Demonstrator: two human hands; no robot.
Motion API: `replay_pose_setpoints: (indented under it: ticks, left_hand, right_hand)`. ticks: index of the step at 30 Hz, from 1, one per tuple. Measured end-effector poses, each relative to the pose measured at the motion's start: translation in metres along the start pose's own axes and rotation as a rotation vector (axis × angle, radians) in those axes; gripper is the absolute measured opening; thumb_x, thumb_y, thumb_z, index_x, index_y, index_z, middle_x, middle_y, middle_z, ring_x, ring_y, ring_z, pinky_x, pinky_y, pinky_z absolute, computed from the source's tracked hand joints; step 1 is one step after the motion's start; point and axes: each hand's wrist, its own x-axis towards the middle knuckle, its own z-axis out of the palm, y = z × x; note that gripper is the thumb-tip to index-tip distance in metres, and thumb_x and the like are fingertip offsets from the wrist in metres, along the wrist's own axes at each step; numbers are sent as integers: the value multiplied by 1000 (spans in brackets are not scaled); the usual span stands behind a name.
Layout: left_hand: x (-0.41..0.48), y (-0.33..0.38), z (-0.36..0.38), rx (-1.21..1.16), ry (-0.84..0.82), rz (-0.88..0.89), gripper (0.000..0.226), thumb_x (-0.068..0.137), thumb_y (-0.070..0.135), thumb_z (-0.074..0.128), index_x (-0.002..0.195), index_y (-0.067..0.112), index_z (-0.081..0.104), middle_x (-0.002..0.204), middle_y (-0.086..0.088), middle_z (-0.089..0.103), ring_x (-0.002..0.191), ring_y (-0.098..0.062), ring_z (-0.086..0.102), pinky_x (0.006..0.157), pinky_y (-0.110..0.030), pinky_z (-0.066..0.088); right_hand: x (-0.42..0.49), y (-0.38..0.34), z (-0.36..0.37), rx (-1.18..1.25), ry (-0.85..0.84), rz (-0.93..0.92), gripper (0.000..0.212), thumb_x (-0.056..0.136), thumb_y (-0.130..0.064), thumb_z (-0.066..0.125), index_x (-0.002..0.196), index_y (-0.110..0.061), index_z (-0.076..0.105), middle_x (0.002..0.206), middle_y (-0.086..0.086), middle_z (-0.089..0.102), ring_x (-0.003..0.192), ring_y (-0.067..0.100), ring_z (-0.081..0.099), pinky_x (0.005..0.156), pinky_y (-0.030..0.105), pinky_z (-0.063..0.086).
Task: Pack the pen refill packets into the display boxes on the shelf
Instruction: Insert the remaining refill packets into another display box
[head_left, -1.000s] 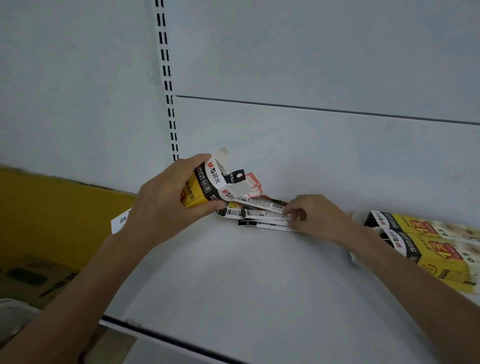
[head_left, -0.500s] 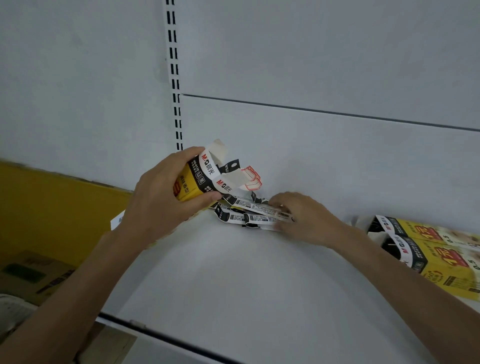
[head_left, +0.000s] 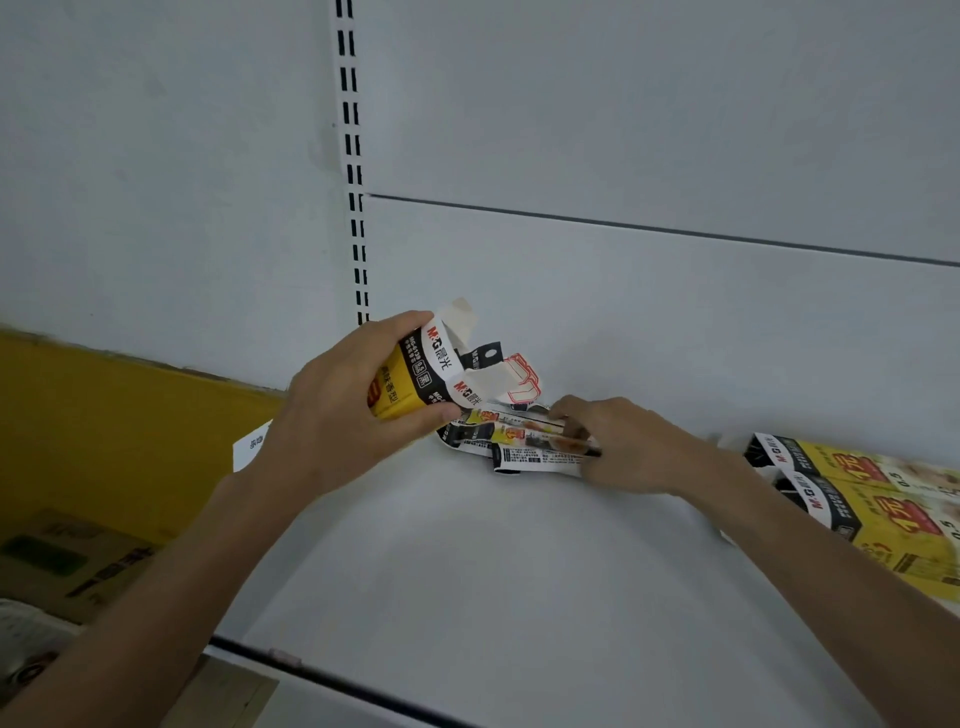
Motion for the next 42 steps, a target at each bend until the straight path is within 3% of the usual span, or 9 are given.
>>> replay_pose_setpoints:
  ticks: [5, 13, 17, 20, 26, 30, 33, 36, 42]
  left_hand:
    - [-1, 0, 3, 13, -25, 18, 77, 66, 64, 53, 130, 22, 46, 114, 10, 56, 98, -3, 49, 76, -17, 42]
    - [-1, 1, 3, 1, -26, 42, 75, 67, 63, 55, 129, 20, 47, 113, 7, 58, 96, -3, 51, 76, -20, 47]
    - [-2, 1, 1, -24, -12, 35, 73, 68, 62, 55, 129, 23, 47, 111, 15, 52, 97, -2, 51, 76, -17, 46]
    - [-2, 1, 1, -14, -13, 45, 73, 68, 62, 56, 128, 22, 47, 112, 12, 56, 97, -3, 51, 76, -16, 45]
    - [-3, 1, 3, 15, -24, 81, 71, 70, 61, 56, 128, 23, 44, 111, 6, 60, 94, -4, 54, 72, -24, 50]
    - [-3, 3, 4, 34, -31, 86, 71, 69, 62, 55, 128, 23, 44, 110, 5, 60, 91, -9, 57, 71, -29, 53]
    - [-4, 5, 5, 50, -39, 86, 70, 69, 64, 53, 127, 26, 43, 109, 6, 60, 89, -10, 58, 69, -34, 54]
    - [-4, 6, 6, 51, -43, 87, 71, 69, 65, 52, 127, 26, 43, 107, 7, 60, 87, -10, 58, 68, -35, 55]
    - [-3, 14, 5, 8, -36, 89, 69, 69, 64, 54, 127, 30, 39, 108, 10, 58, 90, -6, 56, 71, -33, 54]
  right_hand:
    - [-4, -6, 5, -365, 162, -163, 26, 86, -25, 48, 109, -20, 57, 108, -1, 58, 105, 20, 47, 69, 26, 32]
    - [-4, -7, 2, -279, 156, -68, 18, 84, -29, 50, 99, -20, 58, 102, -1, 58, 95, 24, 55, 65, 27, 31]
    - [-7, -4, -11, -4, 291, 33, 11, 84, -26, 55, 91, -18, 50, 82, 2, 58, 69, 23, 52, 58, 29, 34]
    - [-9, -8, -23, 522, 391, 104, 10, 87, -15, 53, 97, -14, 53, 80, 1, 57, 60, 17, 49, 48, 23, 37]
    - [-15, -14, -44, 1584, 175, 165, 18, 85, -11, 47, 94, -6, 62, 71, 1, 50, 43, 6, 40, 38, 16, 34]
    - [-19, -19, -52, 1641, 288, 126, 12, 76, -20, 62, 78, -8, 60, 67, 0, 50, 42, 6, 40, 40, 16, 36]
    - [-21, -28, -64, 1762, 429, 19, 16, 84, -3, 48, 73, -8, 59, 68, 2, 54, 52, 8, 46, 42, 15, 40]
    - [-22, -36, -69, 1860, 370, -143, 20, 82, 1, 44, 73, -7, 60, 72, 3, 58, 59, 9, 53, 44, 16, 43]
    - [-14, -47, -57, 1497, 308, -89, 17, 85, 5, 51, 82, -5, 65, 79, 15, 66, 63, 18, 60, 53, 20, 51]
